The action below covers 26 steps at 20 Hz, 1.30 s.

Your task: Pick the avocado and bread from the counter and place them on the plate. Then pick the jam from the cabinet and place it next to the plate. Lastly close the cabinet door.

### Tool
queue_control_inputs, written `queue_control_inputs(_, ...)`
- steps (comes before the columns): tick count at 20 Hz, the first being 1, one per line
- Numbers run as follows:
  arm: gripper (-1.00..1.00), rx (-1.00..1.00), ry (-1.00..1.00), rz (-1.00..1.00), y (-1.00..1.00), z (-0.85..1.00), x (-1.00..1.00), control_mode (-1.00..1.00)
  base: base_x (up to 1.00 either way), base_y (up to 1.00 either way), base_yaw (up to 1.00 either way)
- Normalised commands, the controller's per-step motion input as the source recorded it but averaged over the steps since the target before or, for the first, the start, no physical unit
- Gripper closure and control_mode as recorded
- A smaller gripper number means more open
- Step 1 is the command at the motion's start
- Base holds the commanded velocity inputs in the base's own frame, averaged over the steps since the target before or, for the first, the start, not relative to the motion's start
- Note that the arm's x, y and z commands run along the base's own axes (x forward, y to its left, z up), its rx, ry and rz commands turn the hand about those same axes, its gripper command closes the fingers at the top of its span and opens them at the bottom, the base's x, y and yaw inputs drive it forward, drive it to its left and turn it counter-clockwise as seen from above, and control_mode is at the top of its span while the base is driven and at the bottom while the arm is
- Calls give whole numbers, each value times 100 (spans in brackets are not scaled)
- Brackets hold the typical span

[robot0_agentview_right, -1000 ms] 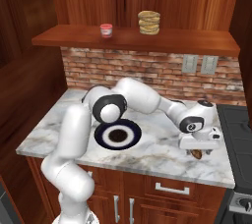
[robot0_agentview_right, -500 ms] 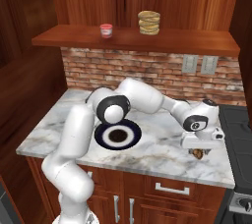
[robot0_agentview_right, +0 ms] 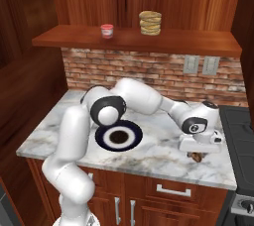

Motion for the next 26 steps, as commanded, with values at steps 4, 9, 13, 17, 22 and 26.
queue_control_inputs(4, 100, 0, -17, 8, 51, 65, -85, -100, 0, 0, 0)
queue_control_inputs(9, 100, -1, -10, 4, 85, 67, -52, -100, 0, 0, 0)
queue_control_inputs(13, 100, -1, -7, 2, 100, 60, -19, -100, 0, 0, 0)
queue_control_inputs(17, 100, 0, -10, 2, 100, 48, -12, -100, 0, 0, 0)
queue_control_inputs(22, 100, -1, -8, 2, 100, 46, -5, -100, 0, 0, 0)
queue_control_inputs(26, 100, -2, -9, 1, 91, 40, -4, -100, 0, 0, 0)
